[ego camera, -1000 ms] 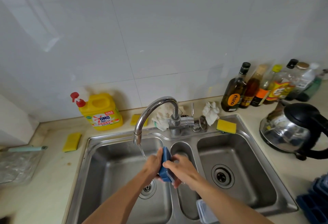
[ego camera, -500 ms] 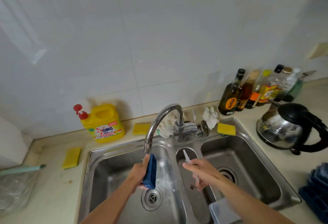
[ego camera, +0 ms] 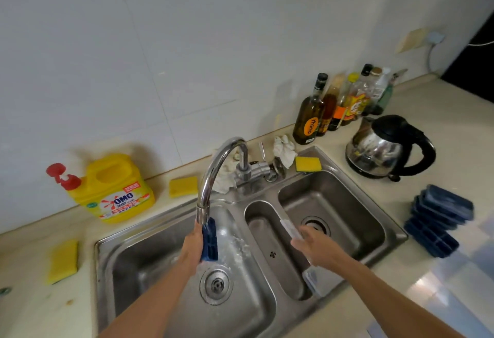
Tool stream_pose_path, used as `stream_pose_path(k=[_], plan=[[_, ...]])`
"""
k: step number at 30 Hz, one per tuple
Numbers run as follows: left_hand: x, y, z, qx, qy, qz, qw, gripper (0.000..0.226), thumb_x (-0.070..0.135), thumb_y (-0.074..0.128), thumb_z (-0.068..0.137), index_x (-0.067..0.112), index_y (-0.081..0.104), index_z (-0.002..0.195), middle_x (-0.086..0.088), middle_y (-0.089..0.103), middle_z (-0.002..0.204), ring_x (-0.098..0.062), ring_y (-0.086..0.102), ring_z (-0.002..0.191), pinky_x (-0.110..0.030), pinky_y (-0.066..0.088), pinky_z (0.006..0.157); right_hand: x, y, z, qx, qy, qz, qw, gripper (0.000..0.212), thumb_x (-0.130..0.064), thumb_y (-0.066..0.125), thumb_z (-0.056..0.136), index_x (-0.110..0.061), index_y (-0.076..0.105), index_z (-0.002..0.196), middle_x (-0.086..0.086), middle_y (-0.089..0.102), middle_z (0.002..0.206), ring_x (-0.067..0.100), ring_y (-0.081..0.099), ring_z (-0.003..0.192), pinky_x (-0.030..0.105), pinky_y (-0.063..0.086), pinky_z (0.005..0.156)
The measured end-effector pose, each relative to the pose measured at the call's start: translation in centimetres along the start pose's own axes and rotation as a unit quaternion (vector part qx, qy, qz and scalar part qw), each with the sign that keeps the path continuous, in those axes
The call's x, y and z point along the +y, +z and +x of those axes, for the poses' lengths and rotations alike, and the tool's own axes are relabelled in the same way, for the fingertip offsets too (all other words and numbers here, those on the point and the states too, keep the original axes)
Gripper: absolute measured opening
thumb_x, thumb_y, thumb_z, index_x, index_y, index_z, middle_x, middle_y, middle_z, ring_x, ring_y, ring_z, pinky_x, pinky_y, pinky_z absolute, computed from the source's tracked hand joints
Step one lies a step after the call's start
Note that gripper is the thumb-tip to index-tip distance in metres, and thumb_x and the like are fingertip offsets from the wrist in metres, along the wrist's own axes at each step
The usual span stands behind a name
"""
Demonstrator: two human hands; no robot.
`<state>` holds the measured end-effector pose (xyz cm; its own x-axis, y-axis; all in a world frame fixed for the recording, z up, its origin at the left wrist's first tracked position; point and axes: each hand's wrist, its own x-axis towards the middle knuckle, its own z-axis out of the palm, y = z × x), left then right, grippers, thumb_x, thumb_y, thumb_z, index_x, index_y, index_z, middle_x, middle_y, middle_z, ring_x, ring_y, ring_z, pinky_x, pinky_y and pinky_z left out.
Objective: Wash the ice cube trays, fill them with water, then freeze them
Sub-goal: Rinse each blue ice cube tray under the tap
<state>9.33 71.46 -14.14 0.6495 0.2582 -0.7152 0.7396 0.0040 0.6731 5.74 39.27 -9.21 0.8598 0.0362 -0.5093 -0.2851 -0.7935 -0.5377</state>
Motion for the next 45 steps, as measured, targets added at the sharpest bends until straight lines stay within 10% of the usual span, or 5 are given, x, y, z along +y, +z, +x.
stream_pose_path(k=[4, 14, 25, 45], plan=[[0.5, 0.7, -0.2, 0.015, -0.003, -0.009, 1.000, 0.037, 0.039, 0.038, 0.107, 0.007, 0.057, 0.111, -0.016, 0.063, 0.093, -0.027, 0.059, 0.076, -0.031, 0.045, 0.059, 2.7, -1.0, -1.4, 0.011, 0.050, -0.018, 0.999, 0.049, -0.043, 0.070, 0.090, -0.016, 0.054, 0.127, -0.004, 0.061, 0.109, 0.011, 0.062, 0.093, 0.027, 0.050, 0.075], [-0.4, 2.7, -1.1, -0.006, 0.013, -0.059, 0.998, 0.055, 0.069, 0.041, 0.096, 0.017, 0.058, 0.106, -0.015, 0.068, 0.102, -0.036, 0.068, 0.095, -0.050, 0.057, 0.090, 8.7, -0.3, -3.9, -0.004, -0.012, -0.252, 0.968, 0.072, -0.012, 0.061, 0.092, -0.021, 0.028, 0.155, 0.004, 0.021, 0.163, 0.030, 0.017, 0.153, 0.048, 0.022, 0.124], [-0.7, 3.1, -3.6, 0.021, 0.003, -0.114, 0.993, 0.054, 0.065, 0.040, 0.099, 0.017, 0.053, 0.121, -0.015, 0.067, 0.107, -0.033, 0.067, 0.092, -0.040, 0.056, 0.070, 8.9, -0.2, -2.8, -0.049, -0.027, -0.361, 0.931, 0.092, -0.009, 0.066, 0.094, -0.032, 0.010, 0.163, 0.010, -0.013, 0.170, 0.039, -0.007, 0.156, 0.056, 0.003, 0.127], [-0.1, -2.4, -5.1, -0.079, 0.052, -0.165, 0.982, 0.088, 0.086, 0.033, 0.076, 0.019, 0.066, 0.122, -0.013, 0.074, 0.111, -0.030, 0.070, 0.102, -0.044, 0.057, 0.084, -10.5, 4.5, 1.9, -0.033, -0.210, -0.150, 0.965, 0.047, -0.031, 0.055, 0.098, -0.014, 0.047, 0.141, 0.007, 0.049, 0.142, 0.028, 0.053, 0.129, 0.045, 0.044, 0.107]])
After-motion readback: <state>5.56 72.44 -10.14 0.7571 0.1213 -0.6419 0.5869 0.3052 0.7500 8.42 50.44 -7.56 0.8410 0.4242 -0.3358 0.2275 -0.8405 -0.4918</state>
